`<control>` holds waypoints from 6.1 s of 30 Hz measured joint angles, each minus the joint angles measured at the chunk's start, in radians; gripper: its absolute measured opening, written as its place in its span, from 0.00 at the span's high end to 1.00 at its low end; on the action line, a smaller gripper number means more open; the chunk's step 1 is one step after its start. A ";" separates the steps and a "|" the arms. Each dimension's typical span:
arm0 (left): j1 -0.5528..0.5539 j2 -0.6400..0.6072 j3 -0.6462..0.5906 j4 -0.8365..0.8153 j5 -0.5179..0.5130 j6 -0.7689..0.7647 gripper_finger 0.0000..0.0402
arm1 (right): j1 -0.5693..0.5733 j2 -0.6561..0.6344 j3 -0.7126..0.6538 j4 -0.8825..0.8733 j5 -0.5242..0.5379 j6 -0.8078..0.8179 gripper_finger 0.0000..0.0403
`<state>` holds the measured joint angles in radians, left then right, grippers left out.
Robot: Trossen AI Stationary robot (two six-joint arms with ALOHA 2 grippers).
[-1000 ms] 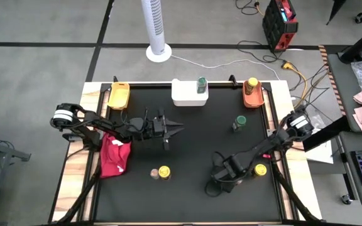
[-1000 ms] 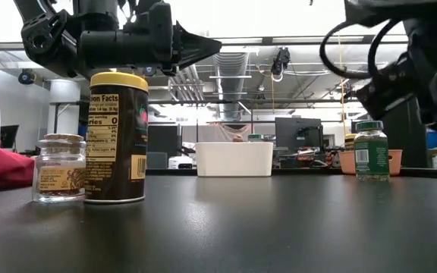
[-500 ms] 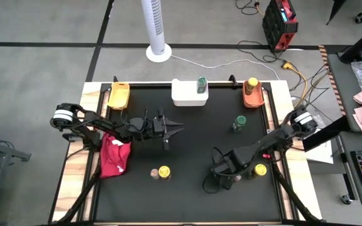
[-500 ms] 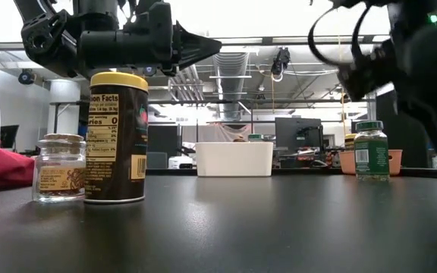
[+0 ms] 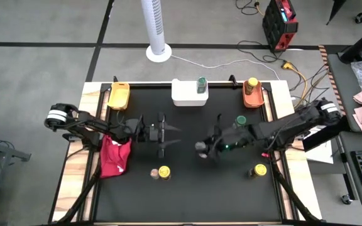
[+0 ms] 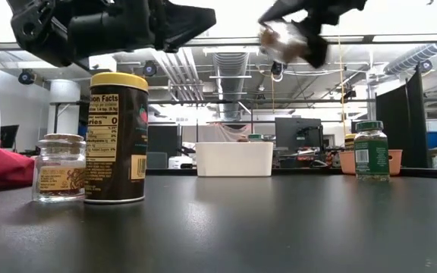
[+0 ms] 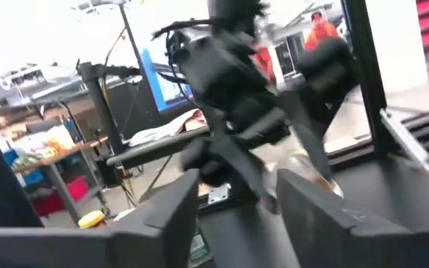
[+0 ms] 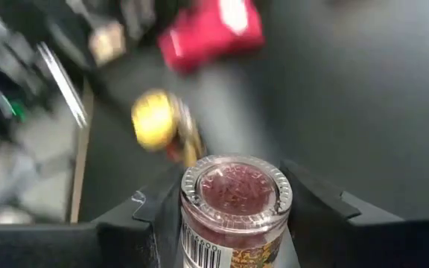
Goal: Sort spices by type
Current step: Put the top transparent spice bottle into the yellow bin
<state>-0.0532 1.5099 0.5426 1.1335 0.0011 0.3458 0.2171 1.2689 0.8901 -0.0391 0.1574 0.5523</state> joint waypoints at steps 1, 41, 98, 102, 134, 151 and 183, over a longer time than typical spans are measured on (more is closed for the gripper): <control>-0.008 -0.001 0.000 -0.006 -0.002 0.023 0.54 | -0.021 -0.006 -0.030 0.096 -0.009 -0.027 0.55; -0.080 0.032 0.219 -0.375 -0.139 0.338 0.24 | -0.277 0.160 -0.193 0.912 -0.502 0.047 0.55; -0.007 -0.055 0.002 -0.050 0.039 -0.951 0.39 | 0.031 0.028 -0.095 0.492 0.123 -1.253 0.34; -0.008 -0.002 0.006 0.044 0.046 -0.982 0.39 | 0.025 0.074 -0.048 0.493 0.150 -1.270 0.31; -0.009 0.043 0.010 0.128 0.095 -0.961 0.36 | -0.041 0.219 0.072 0.483 0.128 -1.358 0.54; -0.007 0.023 0.009 0.082 0.093 -0.791 0.23 | -0.041 0.176 0.070 0.407 0.157 -1.243 0.55; -0.032 0.041 0.140 -0.100 -0.097 0.171 0.23 | -0.076 0.108 0.071 0.137 0.319 -0.983 0.55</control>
<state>-0.0853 1.5509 0.6822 1.0332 -0.0959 0.5165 0.1412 1.3766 0.9615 0.0975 0.4766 -0.4308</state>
